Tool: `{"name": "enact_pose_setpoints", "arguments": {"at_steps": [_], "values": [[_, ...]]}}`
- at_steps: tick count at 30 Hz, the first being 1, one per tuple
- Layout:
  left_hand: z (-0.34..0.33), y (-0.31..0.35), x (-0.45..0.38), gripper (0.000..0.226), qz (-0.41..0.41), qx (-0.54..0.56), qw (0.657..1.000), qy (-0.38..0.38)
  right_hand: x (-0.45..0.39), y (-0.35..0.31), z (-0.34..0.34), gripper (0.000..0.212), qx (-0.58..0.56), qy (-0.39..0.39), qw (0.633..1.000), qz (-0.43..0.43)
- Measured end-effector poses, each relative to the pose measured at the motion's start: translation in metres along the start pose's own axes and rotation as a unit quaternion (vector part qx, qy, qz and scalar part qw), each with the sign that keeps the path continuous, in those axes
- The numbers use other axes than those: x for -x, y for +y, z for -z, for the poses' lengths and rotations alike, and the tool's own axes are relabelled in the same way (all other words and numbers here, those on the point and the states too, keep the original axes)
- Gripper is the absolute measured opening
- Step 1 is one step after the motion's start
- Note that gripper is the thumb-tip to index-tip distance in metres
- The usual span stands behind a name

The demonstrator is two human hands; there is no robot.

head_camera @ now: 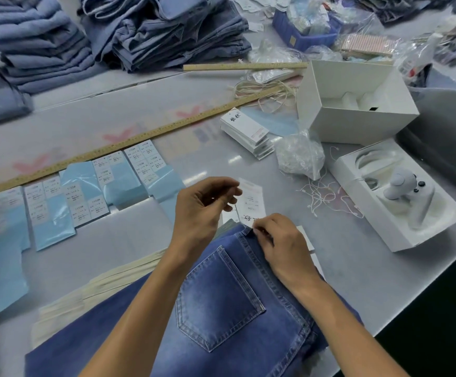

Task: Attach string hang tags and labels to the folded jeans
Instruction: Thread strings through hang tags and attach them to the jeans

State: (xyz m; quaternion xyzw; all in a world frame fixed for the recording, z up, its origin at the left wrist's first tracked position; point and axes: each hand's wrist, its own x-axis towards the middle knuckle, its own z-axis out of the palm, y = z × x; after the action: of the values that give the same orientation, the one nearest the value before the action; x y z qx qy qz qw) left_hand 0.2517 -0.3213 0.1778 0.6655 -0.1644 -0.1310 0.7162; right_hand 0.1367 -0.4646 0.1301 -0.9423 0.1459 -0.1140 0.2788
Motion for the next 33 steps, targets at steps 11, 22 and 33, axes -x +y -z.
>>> {"name": "enact_pose_setpoints", "arguments": {"at_steps": [11, 22, 33], "values": [[0.0, -0.015, 0.013, 0.014, 0.048, -0.058, 0.997, -0.015, -0.007, 0.0, 0.016, 0.015, -0.12, -0.063, 0.988, -0.077], [-0.009, -0.023, 0.027, 0.019, 0.022, -0.119, 0.991, -0.058, -0.002, -0.005, 0.042, 0.019, -0.341, -0.007, 0.928, -0.147], [-0.009, -0.024, 0.034, 0.033, -0.013, -0.161, 0.982, -0.094, 0.005, -0.015, 0.029, 0.022, -0.447, 0.007, 0.871, -0.202]]}}
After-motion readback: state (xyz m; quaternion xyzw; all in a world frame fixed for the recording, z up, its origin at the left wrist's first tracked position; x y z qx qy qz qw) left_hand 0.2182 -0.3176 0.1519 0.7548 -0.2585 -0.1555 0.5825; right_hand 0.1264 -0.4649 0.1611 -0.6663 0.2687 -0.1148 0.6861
